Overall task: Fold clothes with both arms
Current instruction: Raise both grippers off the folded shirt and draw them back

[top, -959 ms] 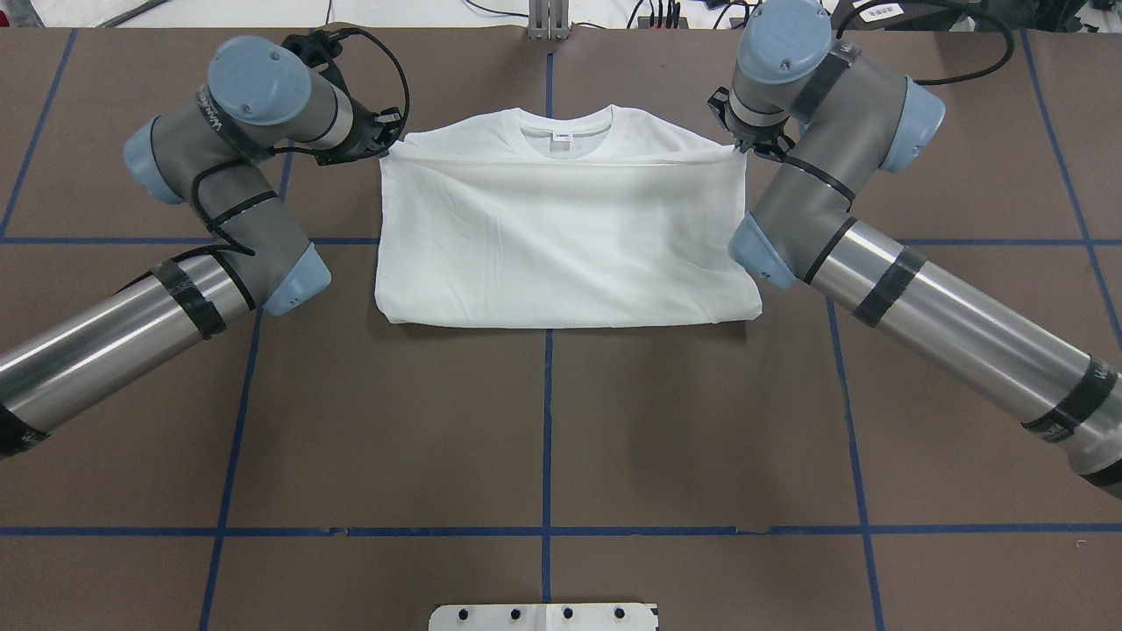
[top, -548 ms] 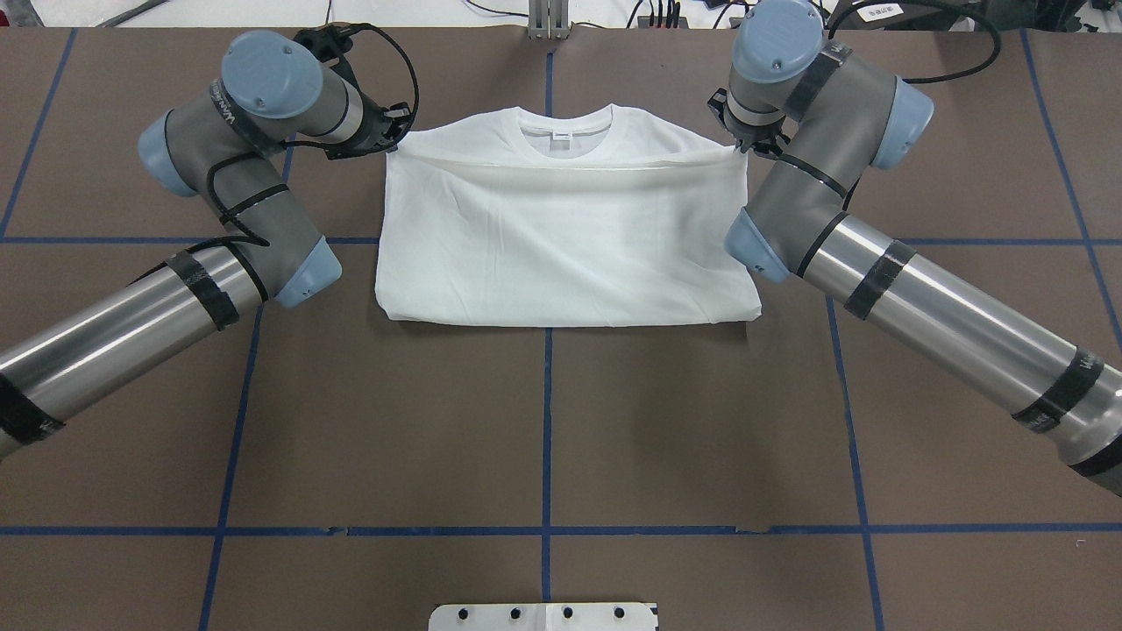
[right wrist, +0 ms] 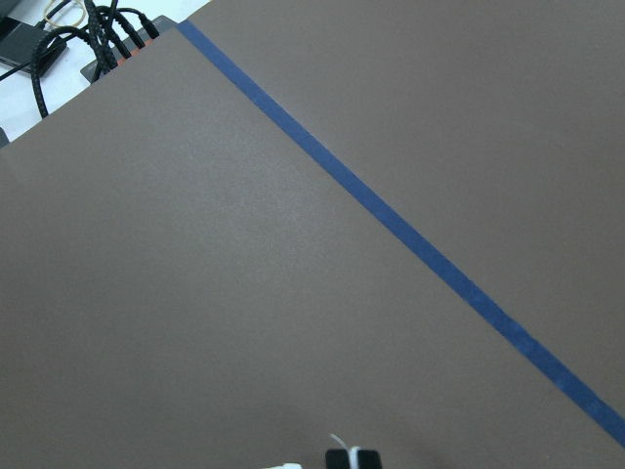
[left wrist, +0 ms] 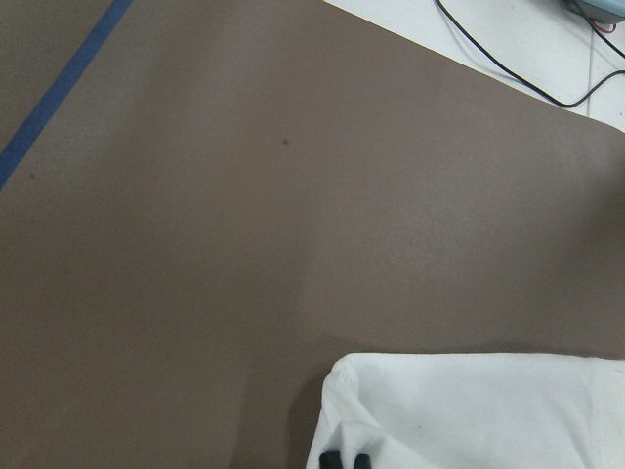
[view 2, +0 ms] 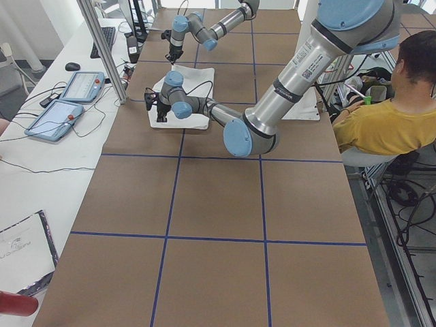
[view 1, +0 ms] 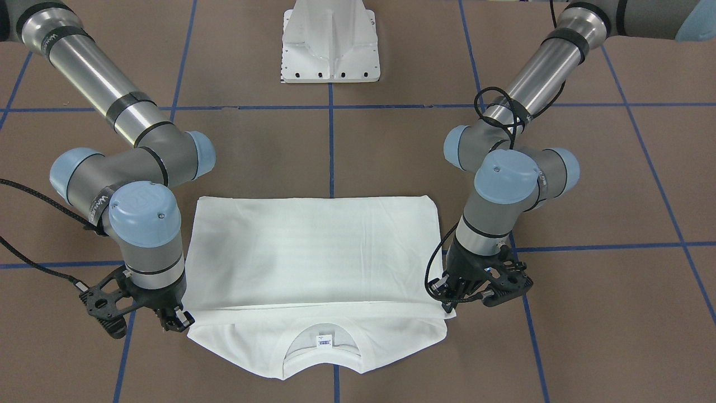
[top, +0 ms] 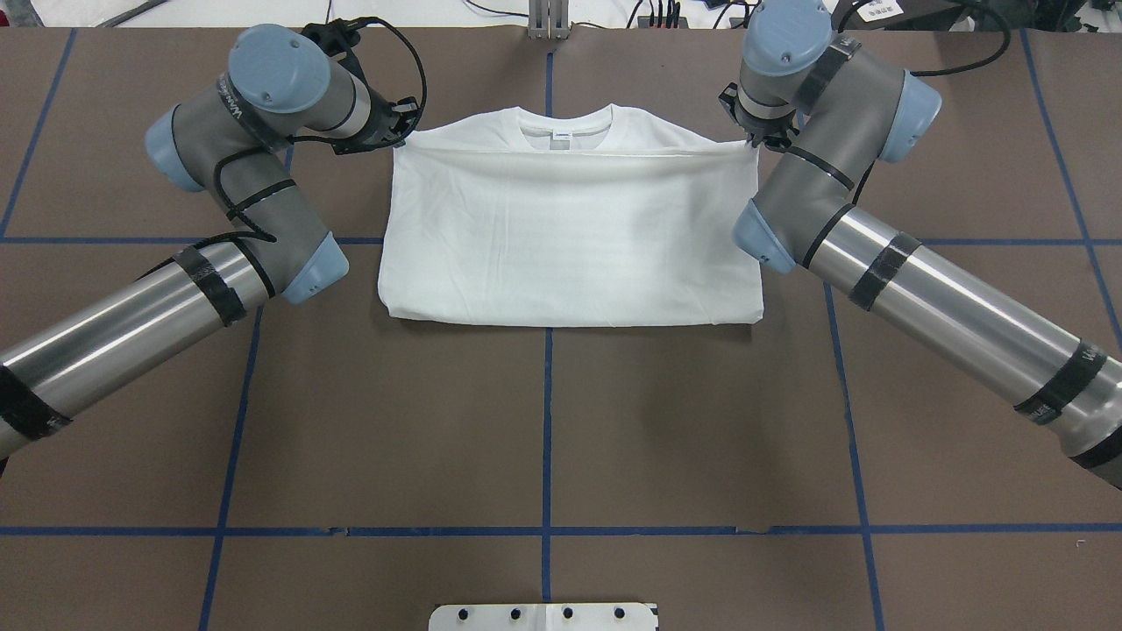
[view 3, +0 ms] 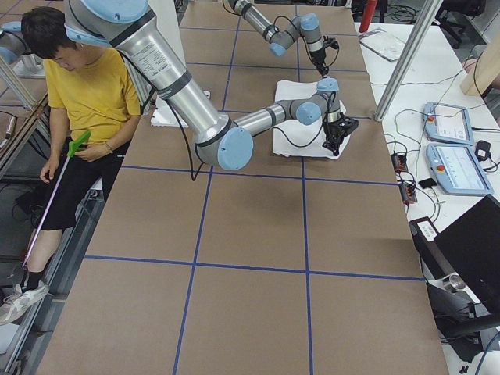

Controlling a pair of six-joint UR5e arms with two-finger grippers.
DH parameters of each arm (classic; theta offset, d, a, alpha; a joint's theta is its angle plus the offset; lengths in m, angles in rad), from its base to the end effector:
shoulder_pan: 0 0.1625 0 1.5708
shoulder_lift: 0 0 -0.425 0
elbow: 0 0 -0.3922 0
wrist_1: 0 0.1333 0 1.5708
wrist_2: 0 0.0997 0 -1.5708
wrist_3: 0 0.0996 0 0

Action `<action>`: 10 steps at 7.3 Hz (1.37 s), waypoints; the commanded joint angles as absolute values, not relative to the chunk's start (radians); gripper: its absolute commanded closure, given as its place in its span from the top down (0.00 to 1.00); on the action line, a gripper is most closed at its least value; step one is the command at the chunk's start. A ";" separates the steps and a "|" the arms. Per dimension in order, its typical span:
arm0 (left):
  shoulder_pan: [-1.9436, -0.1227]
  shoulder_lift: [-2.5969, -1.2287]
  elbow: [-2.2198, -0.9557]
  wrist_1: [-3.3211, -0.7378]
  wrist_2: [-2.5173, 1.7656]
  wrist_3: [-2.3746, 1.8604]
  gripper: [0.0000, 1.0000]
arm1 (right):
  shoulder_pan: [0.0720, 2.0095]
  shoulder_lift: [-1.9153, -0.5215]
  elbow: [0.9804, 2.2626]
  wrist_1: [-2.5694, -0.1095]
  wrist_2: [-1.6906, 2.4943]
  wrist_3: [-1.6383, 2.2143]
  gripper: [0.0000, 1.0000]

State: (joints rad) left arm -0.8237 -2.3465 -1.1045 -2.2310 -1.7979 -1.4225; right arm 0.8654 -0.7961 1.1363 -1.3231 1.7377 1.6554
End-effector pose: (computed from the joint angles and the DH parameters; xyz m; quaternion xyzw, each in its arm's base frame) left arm 0.4674 -0.6678 0.3192 0.1276 0.4562 -0.2414 0.8469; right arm -0.4327 -0.6882 0.3618 0.0361 -0.2974 0.4147 0.8592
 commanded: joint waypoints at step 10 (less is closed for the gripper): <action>-0.891 -2.327 -1.054 -2.264 -1.804 -1.388 0.18 | 0.893 -0.794 1.127 -1.241 1.750 1.667 1.00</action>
